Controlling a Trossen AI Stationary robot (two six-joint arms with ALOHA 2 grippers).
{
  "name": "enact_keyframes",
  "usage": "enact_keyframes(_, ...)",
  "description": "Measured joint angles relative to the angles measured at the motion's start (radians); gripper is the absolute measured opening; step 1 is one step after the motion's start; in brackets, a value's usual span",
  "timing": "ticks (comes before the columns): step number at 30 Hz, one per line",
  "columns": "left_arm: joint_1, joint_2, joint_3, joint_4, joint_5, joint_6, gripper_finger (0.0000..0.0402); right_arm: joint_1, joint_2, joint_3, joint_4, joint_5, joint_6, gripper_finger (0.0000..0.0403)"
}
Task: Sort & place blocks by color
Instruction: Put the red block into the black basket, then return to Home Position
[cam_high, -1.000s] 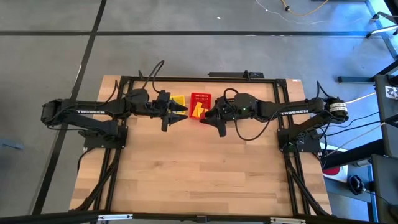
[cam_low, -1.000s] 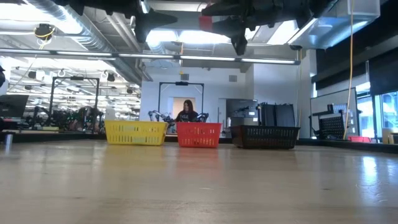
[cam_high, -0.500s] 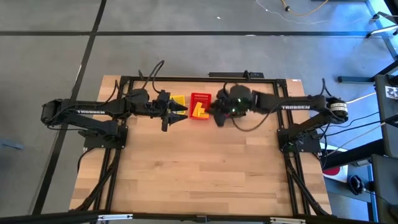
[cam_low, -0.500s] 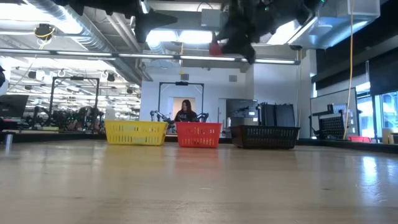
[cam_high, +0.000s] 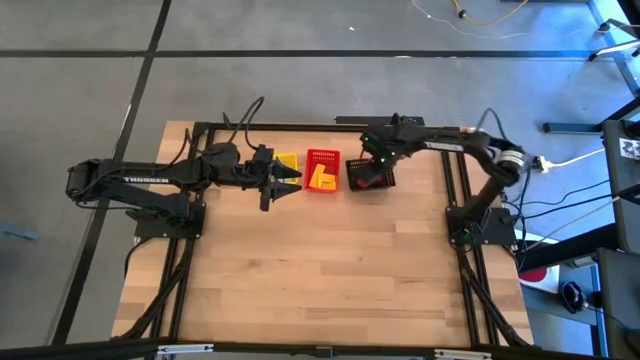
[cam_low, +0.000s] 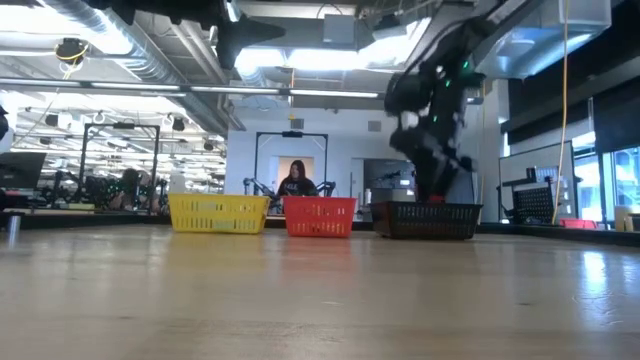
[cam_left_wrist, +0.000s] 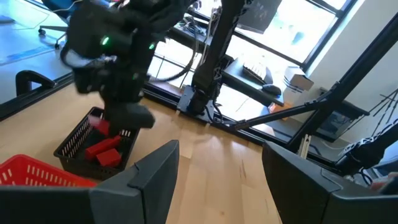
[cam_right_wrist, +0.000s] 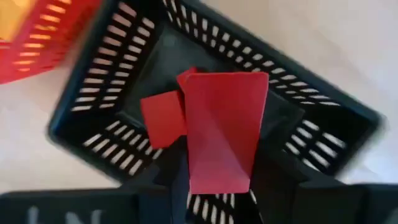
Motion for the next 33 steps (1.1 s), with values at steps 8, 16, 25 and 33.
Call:
enact_keyframes(8, 0.000, 0.000, 0.000, 0.003, -0.002, 0.000, 0.0222, 0.001, 0.080, 0.006, 0.014, -0.023, 0.023, 0.0132)
enact_keyframes(16, 0.000, 0.000, 0.000, 0.003, -0.002, 0.000, 0.0222, -0.001, 0.080, 0.003, 0.017, -0.023, 0.035, 0.0166)
enact_keyframes(25, 0.000, 0.000, 0.000, 0.003, -0.002, 0.000, 0.0222, -0.001, 0.069, -0.002, -0.015, -0.011, -0.005, 0.0327)
enact_keyframes(33, 0.000, 0.000, 0.000, 0.003, -0.001, 0.000, 0.0222, -0.001, -0.118, -0.002, -0.011, -0.021, -0.058, 0.0334)
